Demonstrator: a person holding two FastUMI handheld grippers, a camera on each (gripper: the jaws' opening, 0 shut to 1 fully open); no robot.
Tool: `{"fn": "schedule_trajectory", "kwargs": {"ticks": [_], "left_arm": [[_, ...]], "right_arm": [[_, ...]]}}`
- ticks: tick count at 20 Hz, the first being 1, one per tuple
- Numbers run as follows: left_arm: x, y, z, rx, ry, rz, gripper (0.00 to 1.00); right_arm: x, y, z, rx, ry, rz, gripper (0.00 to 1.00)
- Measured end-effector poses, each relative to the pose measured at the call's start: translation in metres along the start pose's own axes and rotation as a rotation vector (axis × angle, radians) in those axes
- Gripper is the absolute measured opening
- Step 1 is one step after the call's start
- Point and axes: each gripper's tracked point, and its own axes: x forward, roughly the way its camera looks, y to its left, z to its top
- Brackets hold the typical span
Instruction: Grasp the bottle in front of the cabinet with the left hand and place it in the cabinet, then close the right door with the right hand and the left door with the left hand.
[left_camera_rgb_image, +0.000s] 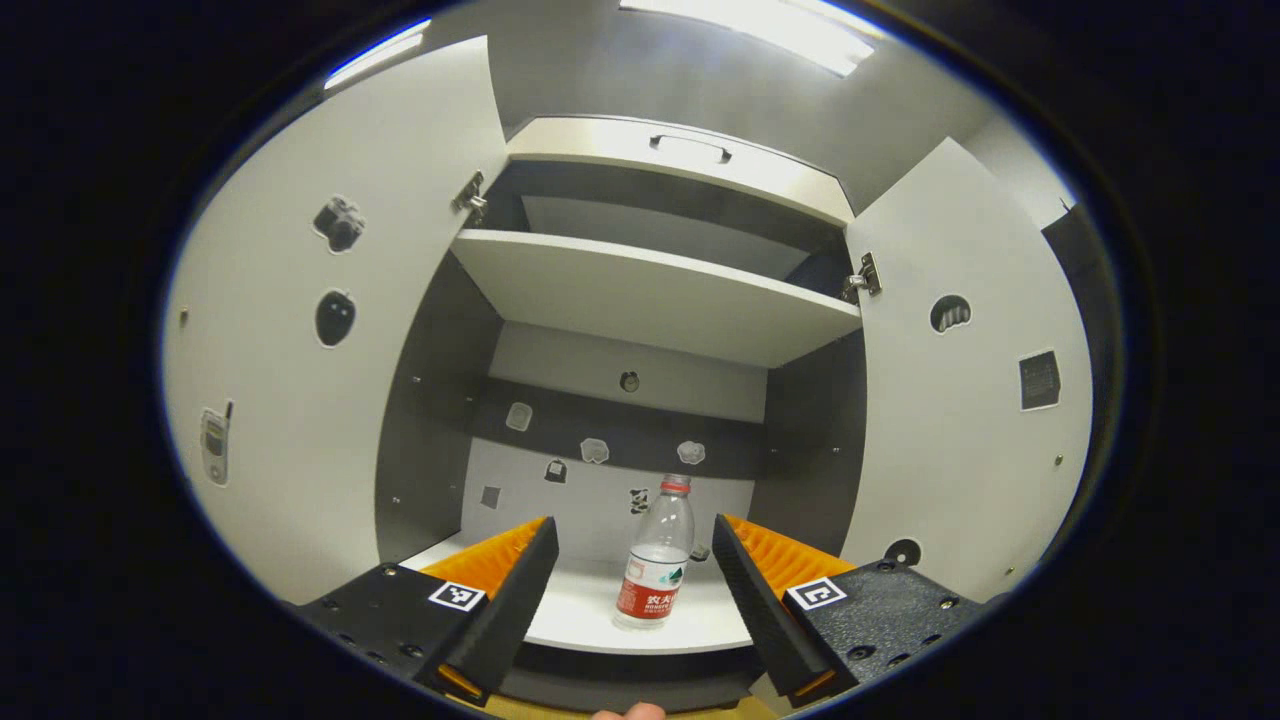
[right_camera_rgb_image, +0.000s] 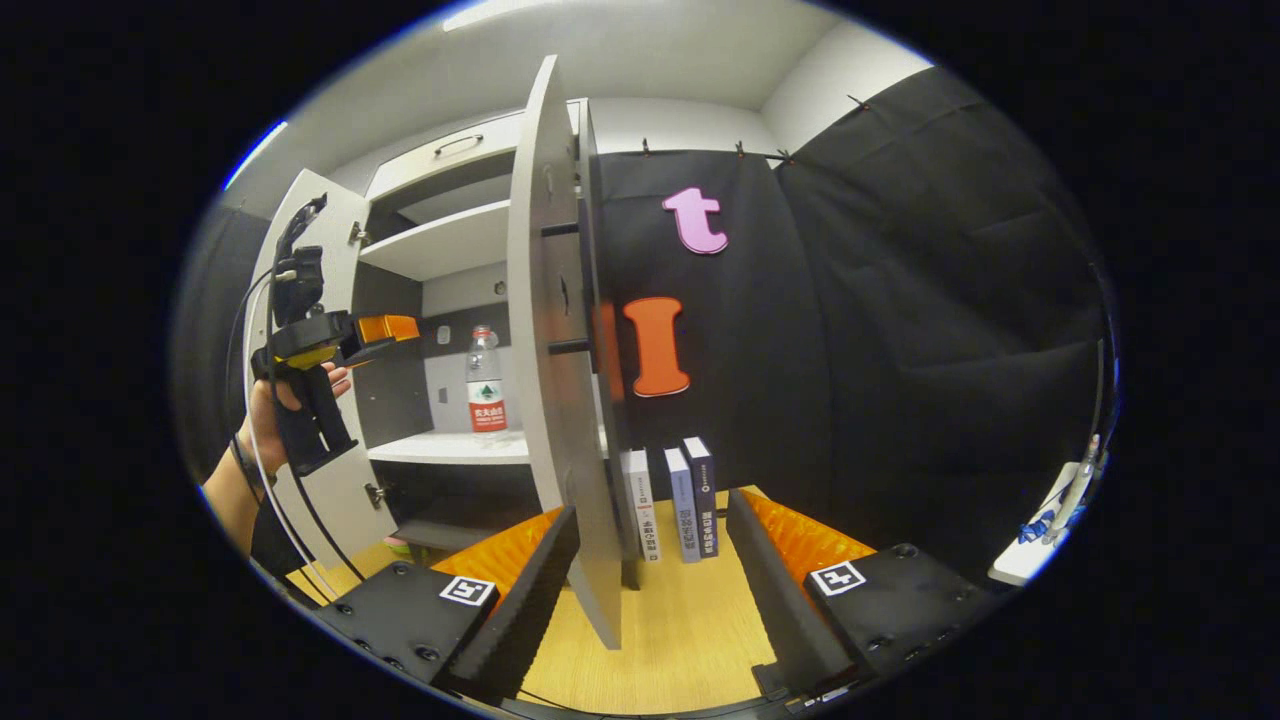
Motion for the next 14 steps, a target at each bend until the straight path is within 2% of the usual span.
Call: {"fn": "schedule_trajectory", "kwargs": {"ticks": [4,8,11,14], "left_arm": [[-0.073,0.035,0.004,0.037,-0.012,0.131,0.94],[-0.142,0.076,-0.003,0.091,-0.001,0.27,0.94],[-0.182,0.12,-0.006,0.094,0.0,0.421,0.94],[-0.209,0.169,0.005,0.098,-0.011,0.555,0.95]], "right_arm": [[-0.004,0.019,0.004,-0.007,-0.006,0.128,0.98],[-0.009,0.029,0.003,-0.009,-0.011,0.208,0.98],[-0.008,0.035,0.004,-0.011,-0.014,0.24,0.98],[-0.004,0.037,0.007,-0.018,-0.01,0.236,0.98]]}}
